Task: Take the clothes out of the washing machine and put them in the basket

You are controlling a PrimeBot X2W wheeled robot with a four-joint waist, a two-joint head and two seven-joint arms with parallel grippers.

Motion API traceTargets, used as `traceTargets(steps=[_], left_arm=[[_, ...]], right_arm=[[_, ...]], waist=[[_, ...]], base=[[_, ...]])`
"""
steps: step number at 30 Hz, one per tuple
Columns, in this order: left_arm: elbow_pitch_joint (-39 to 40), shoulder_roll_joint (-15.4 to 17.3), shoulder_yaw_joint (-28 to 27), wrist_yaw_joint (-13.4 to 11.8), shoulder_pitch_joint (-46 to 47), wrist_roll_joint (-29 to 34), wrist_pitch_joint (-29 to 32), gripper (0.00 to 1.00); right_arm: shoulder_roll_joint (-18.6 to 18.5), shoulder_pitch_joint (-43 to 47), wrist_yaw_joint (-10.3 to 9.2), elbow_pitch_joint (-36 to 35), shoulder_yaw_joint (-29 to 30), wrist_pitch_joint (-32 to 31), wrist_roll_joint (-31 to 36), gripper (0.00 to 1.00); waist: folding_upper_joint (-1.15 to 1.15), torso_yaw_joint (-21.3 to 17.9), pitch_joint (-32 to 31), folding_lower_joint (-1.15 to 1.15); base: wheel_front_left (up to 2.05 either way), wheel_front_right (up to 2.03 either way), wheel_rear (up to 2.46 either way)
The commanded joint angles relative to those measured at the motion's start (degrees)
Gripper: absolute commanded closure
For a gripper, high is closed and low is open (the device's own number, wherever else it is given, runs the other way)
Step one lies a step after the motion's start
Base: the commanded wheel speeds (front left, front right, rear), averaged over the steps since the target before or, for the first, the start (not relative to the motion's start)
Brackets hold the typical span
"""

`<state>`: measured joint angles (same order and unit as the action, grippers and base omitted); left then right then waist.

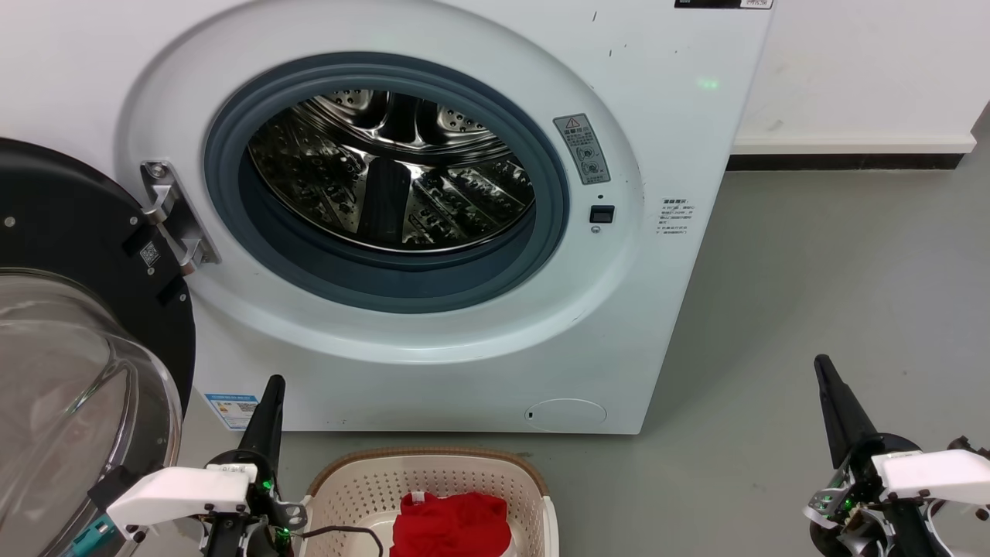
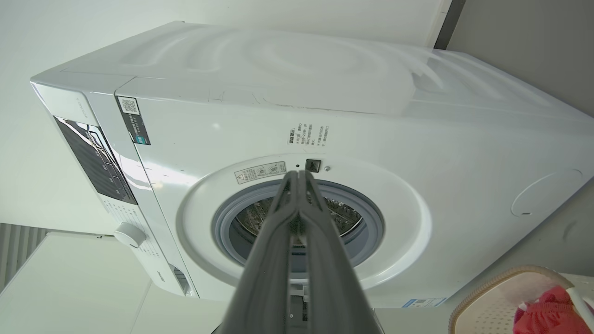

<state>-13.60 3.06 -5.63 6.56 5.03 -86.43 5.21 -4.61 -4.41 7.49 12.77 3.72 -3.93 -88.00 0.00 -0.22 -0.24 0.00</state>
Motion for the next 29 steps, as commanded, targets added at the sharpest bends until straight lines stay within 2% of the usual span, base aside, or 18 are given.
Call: traceTargets(steps=[1,13,29], left_arm=[[-0.1,0.0,-0.3,0.4,0.9,-1.2,0.3,1.00],[-0.6,-0.2,-1.1,1.1,1.5,-6.1,1.5,1.00],[-0.5,-0.2,-1.1,1.1,1.4,-6.0,1.6,1.00]], right_arm=[[0.0,-1.2,0.00,0.2,0.2,-0.2,-1.4,1.00],[0.2,-2.0,0.00,1.3,0.7,-0.9,-6.3,1.00],[0.5,-2.1,0.00,1.3,1.1,-1.2,-5.8,1.00]], waist=[[0.00,0.0,0.0,0.00],[0.00,0.2,0.4,0.00],[0.00,0.2,0.4,0.00]], base=[[0.00,0.00,0.00],[0.00,0.00,0.00],[0.00,0.00,0.00]])
